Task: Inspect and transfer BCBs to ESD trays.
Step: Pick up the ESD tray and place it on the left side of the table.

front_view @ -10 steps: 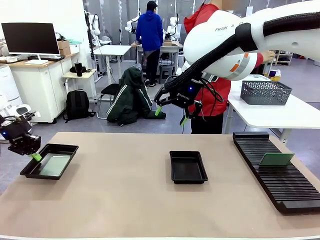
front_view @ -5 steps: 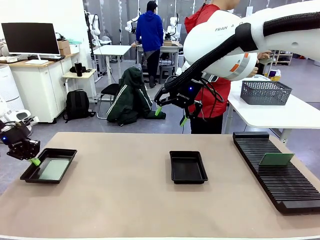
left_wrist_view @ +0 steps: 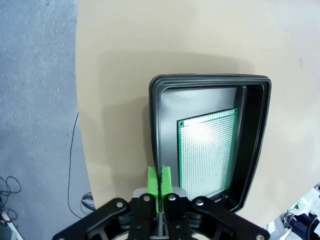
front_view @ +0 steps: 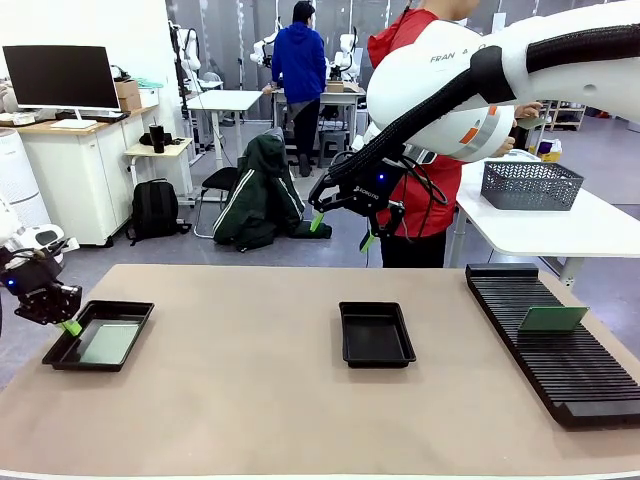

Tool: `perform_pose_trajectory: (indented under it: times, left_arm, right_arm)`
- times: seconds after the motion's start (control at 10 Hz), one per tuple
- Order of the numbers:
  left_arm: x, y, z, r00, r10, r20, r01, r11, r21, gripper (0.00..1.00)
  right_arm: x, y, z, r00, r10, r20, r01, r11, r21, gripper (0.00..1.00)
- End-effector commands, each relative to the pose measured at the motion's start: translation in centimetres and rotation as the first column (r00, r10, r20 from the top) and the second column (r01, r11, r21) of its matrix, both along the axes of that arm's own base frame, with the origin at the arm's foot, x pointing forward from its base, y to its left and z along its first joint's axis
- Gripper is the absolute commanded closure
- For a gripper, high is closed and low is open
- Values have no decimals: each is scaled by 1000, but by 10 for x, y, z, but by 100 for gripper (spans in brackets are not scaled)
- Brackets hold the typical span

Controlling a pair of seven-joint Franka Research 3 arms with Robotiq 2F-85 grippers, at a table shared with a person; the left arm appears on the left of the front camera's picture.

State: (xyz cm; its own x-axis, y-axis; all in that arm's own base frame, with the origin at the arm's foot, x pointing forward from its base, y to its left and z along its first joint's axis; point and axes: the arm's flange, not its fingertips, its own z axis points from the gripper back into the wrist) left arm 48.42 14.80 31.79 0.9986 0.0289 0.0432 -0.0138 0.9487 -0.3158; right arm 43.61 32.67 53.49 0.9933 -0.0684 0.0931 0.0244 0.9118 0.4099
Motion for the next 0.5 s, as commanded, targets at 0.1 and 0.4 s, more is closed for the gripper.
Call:
perform_pose_trajectory:
  times: [0.1,0.4]
  left_arm:
    - [1,1,3,1000,-3,0,3,1000,-4,97]
    - [1,1,3,1000,-3,0,3,1000,-4,97]
  right_arm:
    - [1,2,0,1000,-17,-1,17,1000,-13,0]
    - [1,2,0,1000,-17,-1,17,1000,-13,0]
